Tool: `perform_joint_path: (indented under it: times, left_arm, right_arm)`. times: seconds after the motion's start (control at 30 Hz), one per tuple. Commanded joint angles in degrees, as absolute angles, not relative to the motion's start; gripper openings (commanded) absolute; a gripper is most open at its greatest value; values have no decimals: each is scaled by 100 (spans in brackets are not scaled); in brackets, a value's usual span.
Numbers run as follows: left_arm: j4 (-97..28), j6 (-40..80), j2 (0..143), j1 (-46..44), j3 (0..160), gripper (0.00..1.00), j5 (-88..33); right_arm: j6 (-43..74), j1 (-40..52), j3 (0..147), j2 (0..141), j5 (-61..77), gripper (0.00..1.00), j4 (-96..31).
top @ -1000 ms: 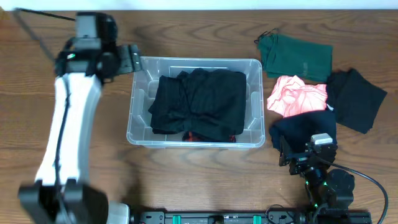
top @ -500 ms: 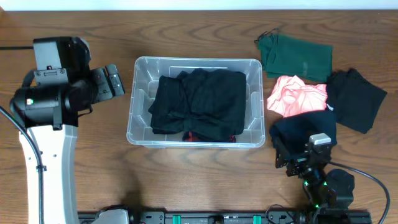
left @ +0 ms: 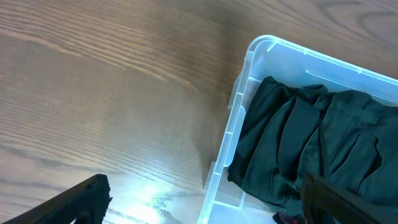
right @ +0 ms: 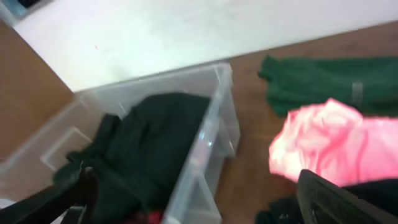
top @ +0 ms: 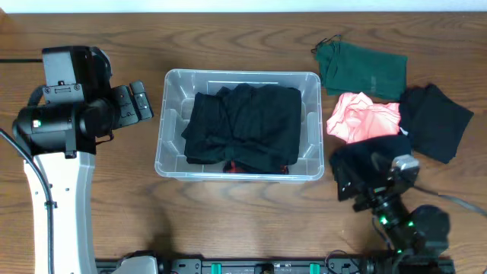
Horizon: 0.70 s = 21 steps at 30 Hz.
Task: Pack container
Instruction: 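Raise the left gripper and hold it beside the bin, then move the right gripper to the black garment on the right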
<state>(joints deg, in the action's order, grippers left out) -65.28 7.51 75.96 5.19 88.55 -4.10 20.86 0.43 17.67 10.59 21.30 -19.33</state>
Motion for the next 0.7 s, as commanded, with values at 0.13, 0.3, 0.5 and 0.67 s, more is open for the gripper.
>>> perform_joint_path:
  times: [0.13,0.3,0.5,0.67]
  left_arm:
    - [-6532,777,7603,545,8927,98,-381]
    - [-6532,777,7603,545,8925,98,-381]
    - [-6532,777,7603,545,8925,98,-381]
    - [-6532,777,7603,545,8925,98,-381]
  right_arm:
    - [2265,-5,3970,3918,1535,99,-3734]
    - [1793,-12,5800,5992,1551,99,-4845]
    - [1476,-419,6982,7312,1551,99,-5148]
    - [1522,-1636,7083,7743,2202,99,-5454]
